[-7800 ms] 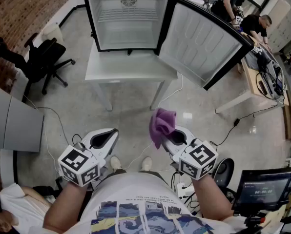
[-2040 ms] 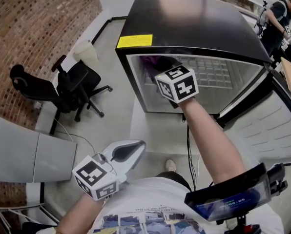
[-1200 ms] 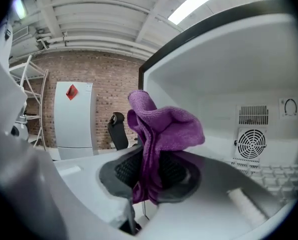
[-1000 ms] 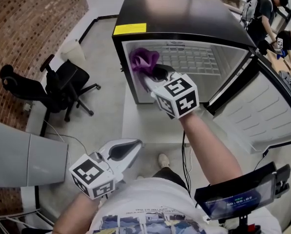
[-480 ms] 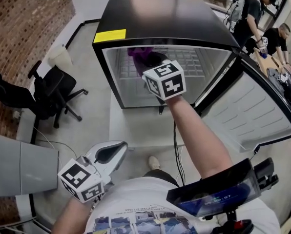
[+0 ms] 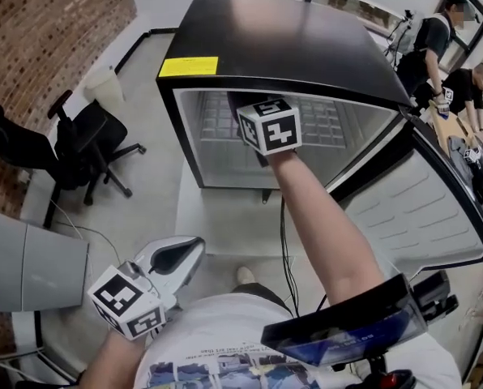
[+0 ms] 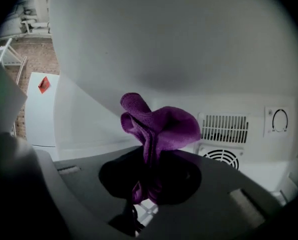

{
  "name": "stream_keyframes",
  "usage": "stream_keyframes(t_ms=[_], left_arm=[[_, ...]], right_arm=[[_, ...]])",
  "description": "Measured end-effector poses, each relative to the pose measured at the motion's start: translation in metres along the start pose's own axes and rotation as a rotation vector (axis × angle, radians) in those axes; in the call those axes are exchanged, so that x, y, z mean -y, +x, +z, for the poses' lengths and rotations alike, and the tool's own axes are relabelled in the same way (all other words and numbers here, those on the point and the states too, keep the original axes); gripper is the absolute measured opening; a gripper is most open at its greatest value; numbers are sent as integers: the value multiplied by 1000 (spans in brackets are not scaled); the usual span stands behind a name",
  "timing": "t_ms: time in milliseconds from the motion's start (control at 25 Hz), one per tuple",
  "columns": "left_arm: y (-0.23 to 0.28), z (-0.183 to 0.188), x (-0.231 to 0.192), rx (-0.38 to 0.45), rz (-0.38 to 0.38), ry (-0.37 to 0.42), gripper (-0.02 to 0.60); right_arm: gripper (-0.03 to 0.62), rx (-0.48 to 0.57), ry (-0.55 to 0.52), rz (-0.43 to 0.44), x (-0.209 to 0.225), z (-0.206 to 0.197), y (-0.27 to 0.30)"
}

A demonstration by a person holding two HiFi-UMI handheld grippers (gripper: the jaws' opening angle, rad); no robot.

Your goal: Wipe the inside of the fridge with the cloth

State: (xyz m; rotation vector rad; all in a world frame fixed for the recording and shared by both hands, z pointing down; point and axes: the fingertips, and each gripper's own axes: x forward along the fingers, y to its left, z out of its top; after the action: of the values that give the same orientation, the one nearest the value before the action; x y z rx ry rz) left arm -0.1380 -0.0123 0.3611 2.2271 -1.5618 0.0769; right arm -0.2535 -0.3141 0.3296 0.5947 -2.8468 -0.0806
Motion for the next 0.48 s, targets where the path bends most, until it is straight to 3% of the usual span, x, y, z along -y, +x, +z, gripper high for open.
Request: stream_keyframes(t_ms=[480], left_arm=[[15,3,-8,4,7,-23,6]], right_arm=[[69,-38,3,-108,54,-13,-1]])
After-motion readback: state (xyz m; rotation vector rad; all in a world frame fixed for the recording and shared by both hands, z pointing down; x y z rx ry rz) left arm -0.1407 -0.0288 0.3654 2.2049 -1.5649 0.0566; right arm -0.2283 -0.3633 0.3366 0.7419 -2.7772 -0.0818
